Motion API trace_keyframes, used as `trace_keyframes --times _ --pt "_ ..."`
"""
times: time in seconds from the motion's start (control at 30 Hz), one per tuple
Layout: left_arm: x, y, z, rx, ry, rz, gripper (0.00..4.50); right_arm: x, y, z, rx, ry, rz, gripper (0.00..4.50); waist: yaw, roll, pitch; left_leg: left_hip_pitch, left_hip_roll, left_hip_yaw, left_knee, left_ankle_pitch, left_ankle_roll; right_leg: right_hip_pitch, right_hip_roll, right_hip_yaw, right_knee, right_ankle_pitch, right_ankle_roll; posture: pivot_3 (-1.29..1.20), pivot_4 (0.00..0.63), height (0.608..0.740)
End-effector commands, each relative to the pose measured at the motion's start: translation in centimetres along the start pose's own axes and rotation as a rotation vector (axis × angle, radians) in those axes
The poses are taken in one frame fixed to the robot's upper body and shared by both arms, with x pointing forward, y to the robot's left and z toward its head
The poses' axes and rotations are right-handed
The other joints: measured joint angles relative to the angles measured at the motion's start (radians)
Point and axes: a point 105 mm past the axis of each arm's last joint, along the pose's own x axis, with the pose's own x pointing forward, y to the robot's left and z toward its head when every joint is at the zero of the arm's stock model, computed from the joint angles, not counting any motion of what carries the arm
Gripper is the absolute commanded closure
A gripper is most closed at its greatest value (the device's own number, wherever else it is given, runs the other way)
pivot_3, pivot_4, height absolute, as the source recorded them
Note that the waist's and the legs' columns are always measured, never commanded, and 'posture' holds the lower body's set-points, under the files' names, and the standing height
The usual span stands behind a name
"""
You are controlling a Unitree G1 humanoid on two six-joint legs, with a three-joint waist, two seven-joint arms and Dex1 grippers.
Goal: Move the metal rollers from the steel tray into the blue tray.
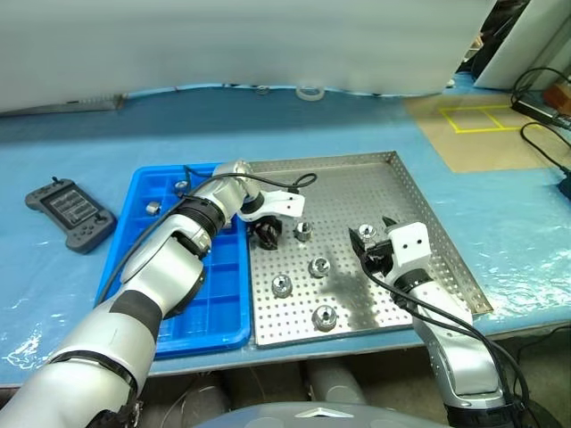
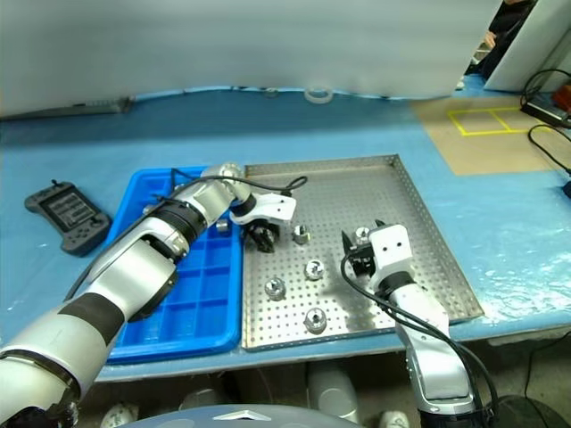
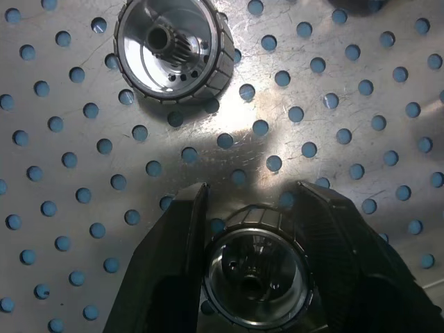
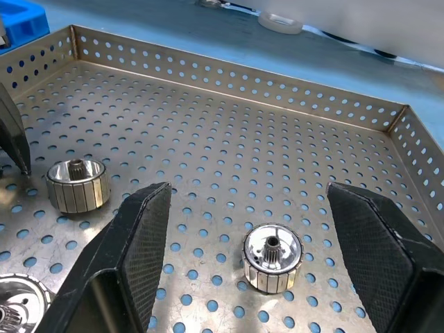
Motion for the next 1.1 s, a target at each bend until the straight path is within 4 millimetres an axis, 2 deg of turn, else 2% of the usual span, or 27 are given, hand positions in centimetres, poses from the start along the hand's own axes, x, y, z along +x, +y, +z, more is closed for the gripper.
trace_keyframes --times 0.03,0.13,0.43,0.53,0.63,0.77,0.87,0.93,1.03,1.1 --pt "-2.3 0.6 1.4 -0.051 -0.129 0.015 2.51 0.1 -0.1 1.1 -0.012 -0.046 -0.005 0.74 0.0 0.001 0.001 -0.001 0.0 0.0 0.0 0.0 0.0 -0.001 0.0 0.0 0.0 0.0 0.0 -0.46 0.15 0.74" --pt "-3.7 0.7 2.5 -0.064 -0.219 0.013 2.51 0.1 -0.2 1.2 -0.011 -0.051 -0.004 0.74 0.005 0.003 0.002 -0.002 0.001 0.0 0.0 0.0 0.001 -0.001 0.0 -0.003 0.0 0.0 0.0 -0.45 0.15 0.74" --pt "-8.2 0.0 3.9 -0.107 -0.464 0.011 2.51 0.3 -1.0 1.5 -0.037 -0.057 0.007 0.74 0.036 0.005 0.003 -0.003 0.0 0.0 0.0 -0.001 0.009 0.001 -0.004 -0.01 0.001 0.0 -0.002 -0.41 0.15 0.74" --pt "-10.2 0.5 4.1 -0.17 -0.57 0.081 2.51 0.9 -0.7 2.2 -0.041 -0.08 0.031 0.74 0.047 0.005 0.004 -0.003 -0.001 0.001 0.001 -0.001 0.009 0.002 -0.005 -0.01 0.001 0.0 -0.002 -0.38 0.15 0.74" --pt "-11.7 0.6 3.4 -0.22 -0.618 0.147 2.51 1.5 -0.2 3.6 -0.06 -0.123 0.081 0.74 0.059 0.007 0.005 -0.003 -0.001 0.001 0.003 -0.001 0.009 0.002 -0.005 -0.01 0.002 0.0 -0.002 -0.33 0.15 0.74" --pt "-13.2 -0.1 1.9 -0.323 -0.669 0.23 2.51 2.2 3.6 6.1 -0.076 -0.191 0.351 0.74 0.078 0.008 0.005 0.0 -0.001 0.001 0.003 0.0 0.008 0.002 -0.005 -0.01 0.004 0.0 -0.002 -0.25 0.15 0.74" --pt "-12.5 -1.2 -0.3 -0.414 -0.657 0.292 2.51 3.4 4.9 7.2 -0.104 -0.216 0.472 0.74 0.108 0.008 0.005 0.0 0.002 0.001 0.003 0.001 0.006 0.002 -0.004 -0.01 0.006 0.0 -0.002 -0.12 0.15 0.74" --pt "-12.5 -1.9 -1.0 -0.468 -0.681 0.331 2.51 4.0 5.5 7.5 -0.128 -0.223 0.544 0.74 0.139 0.008 0.005 0.0 0.002 0.001 0.003 0.001 0.006 0.0 -0.003 -0.01 0.012 0.0 -0.003 -0.08 0.15 0.74" --pt "-13.1 -3.1 -2.4 -0.575 -0.734 0.404 2.51 4.5 6.9 8.1 -0.179 -0.235 0.688 0.74 0.19 0.006 0.006 0.0 0.002 0.001 0.004 0.002 0.004 -0.002 -0.004 -0.011 0.019 -0.009 -0.017 0.02 0.15 0.74" --pt "-13.0 -4.1 -3.8 -0.636 -0.725 0.445 2.51 4.7 7.5 8.7 -0.209 -0.253 0.76 0.74 0.221 0.006 0.006 -0.001 0.003 0.001 0.003 0.004 0.001 -0.002 -0.003 -0.013 0.02 -0.009 -0.019 0.05 0.15 0.74"
